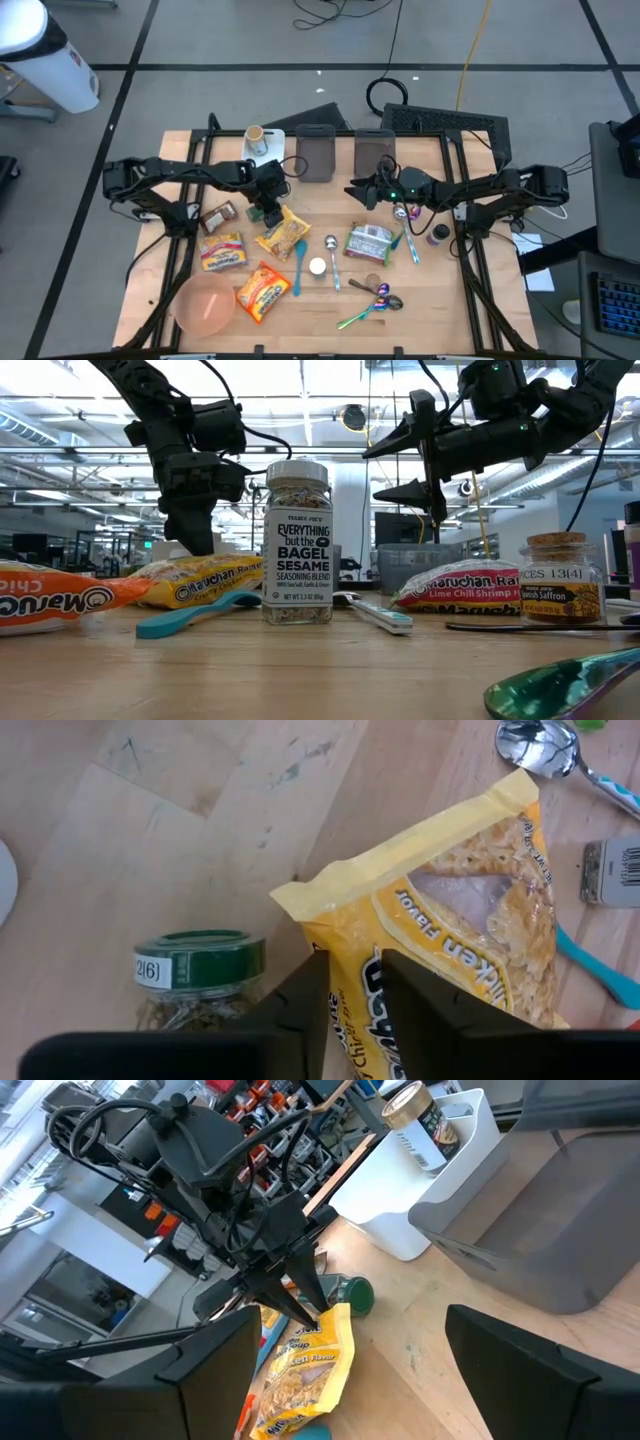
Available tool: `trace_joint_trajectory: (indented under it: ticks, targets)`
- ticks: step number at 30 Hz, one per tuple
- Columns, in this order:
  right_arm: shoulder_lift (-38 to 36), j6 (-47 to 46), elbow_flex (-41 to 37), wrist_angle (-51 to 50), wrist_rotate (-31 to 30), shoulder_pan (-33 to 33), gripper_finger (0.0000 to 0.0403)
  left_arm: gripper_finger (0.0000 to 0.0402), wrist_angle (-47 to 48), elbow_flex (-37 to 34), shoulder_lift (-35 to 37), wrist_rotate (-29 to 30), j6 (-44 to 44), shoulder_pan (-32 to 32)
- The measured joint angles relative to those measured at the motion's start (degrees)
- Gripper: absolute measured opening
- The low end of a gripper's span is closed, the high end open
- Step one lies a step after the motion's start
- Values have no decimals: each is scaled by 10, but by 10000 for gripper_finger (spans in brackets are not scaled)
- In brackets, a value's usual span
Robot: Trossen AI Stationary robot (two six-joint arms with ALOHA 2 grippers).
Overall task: Pick & Place Food Item
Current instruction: Put the yellow noodle pack into the right black bin
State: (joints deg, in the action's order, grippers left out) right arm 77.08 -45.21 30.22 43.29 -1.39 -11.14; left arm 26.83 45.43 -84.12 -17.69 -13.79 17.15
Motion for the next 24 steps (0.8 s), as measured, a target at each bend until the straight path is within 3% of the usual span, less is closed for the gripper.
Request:
trace_joint_trajectory:
  ticks: [20,24]
  targets:
    - [0,10,0,0,0,0,313,92,1,0,0,13,-2,-19]
    - [0,10,0,0,0,0,313,67,1,0,0,10,-2,-19]
